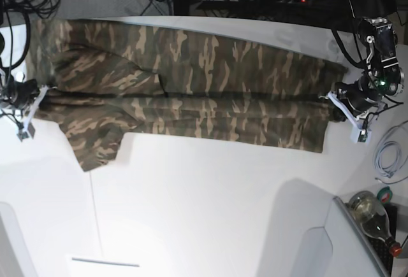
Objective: Layout the t-shirt on the table in an organized manner, then fold the t-shirt properly
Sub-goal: 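Lift the held edge with both grippers and fold it over the shirt, then release the fabric and tuck the loose corner with the right gripper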
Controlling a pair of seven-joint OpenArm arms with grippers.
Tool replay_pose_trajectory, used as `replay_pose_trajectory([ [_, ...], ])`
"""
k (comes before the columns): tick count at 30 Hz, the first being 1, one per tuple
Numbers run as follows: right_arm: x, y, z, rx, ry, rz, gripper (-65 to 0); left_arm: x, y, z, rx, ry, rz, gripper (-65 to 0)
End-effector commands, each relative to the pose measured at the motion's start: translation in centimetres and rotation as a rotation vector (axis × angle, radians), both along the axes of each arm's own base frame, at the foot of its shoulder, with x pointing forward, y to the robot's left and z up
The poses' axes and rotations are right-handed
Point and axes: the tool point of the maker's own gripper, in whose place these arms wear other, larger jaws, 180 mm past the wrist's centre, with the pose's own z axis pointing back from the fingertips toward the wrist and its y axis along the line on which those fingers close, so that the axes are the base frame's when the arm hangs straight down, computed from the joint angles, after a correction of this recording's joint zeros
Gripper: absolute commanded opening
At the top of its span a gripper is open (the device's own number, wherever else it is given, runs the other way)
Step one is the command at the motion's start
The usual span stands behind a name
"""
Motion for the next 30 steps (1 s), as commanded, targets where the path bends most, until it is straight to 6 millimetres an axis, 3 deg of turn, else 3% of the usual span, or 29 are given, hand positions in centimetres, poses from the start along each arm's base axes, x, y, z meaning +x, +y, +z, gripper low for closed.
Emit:
replay_pose_trajectory([
  [1,1.1,-1.9,1.5,-0.051,-0.032,-0.016,-65.0,0.7,1.7,1.5,0.049,-0.036,0.019,-65.0],
  [8,1.3,-1.6,1.6,-0.047,-0.036,-0.010,-65.0,0.7,1.9,1.6,0.056,-0.033,0.018,-65.0],
  [17,3.6,0.8,5.5,-0.065,-0.108,0.075,-65.0,1.8,1.3,3.8,0.081,-0.056,-0.002,-65.0],
  [22,2.6,1.8,6.1,-0.078,-0.072,0.105,-65.0,1.9,1.0,4.7,0.096,-0.075,-0.017,-65.0],
  [30,-0.2,2.2,4.9,-0.085,-0.001,0.121,-65.0,0.7,1.6,3.2,0.092,-0.024,-0.004,-65.0],
])
